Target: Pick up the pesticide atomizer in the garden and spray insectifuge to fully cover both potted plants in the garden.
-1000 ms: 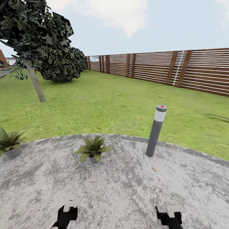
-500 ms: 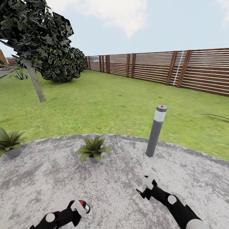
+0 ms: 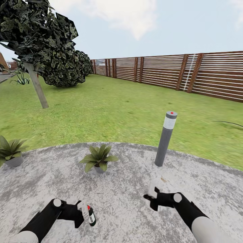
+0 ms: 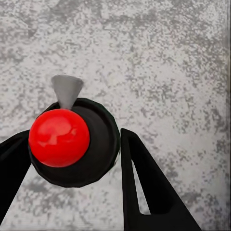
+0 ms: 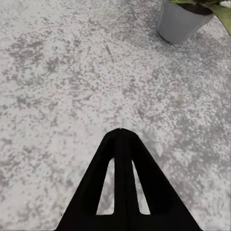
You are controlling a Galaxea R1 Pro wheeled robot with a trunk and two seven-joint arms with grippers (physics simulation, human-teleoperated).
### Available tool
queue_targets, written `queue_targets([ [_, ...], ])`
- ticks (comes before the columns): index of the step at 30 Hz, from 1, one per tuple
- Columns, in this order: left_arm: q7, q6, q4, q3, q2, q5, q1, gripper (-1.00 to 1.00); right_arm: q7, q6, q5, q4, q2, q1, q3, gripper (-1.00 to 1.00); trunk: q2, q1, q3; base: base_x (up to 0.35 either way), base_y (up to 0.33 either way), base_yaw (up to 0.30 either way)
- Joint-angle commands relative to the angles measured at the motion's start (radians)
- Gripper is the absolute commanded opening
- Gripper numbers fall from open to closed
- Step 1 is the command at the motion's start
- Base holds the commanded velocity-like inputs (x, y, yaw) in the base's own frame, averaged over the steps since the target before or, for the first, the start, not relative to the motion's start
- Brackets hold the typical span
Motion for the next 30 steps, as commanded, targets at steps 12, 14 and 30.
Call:
queue_targets([
  [12,-0.005,0.006,0.010,-0.003,-0.047,-0.074,-0.002,-1.00,0.035,-0.004,0.011,0.004,0.127,-0.001,0.100,-1.00,0.000,0.000,-0.001,0.000,0.000,0.000],
  [14,-0.005,0.006,0.009,-0.004,-0.068,-0.092,-0.002,-1.00,0.074,-0.004,0.011,0.002,0.137,-0.001,0.109,-1.00,0.000,0.000,-0.001,0.000,0.000,0.000],
  [30,0.095,0.017,0.013,0.000,-0.180,-0.182,-0.001,-1.00,0.087,-0.004,0.008,-0.001,0.206,-0.001,0.111,-1.00,0.000,0.000,-0.001,0.000,0.000,0.000],
])
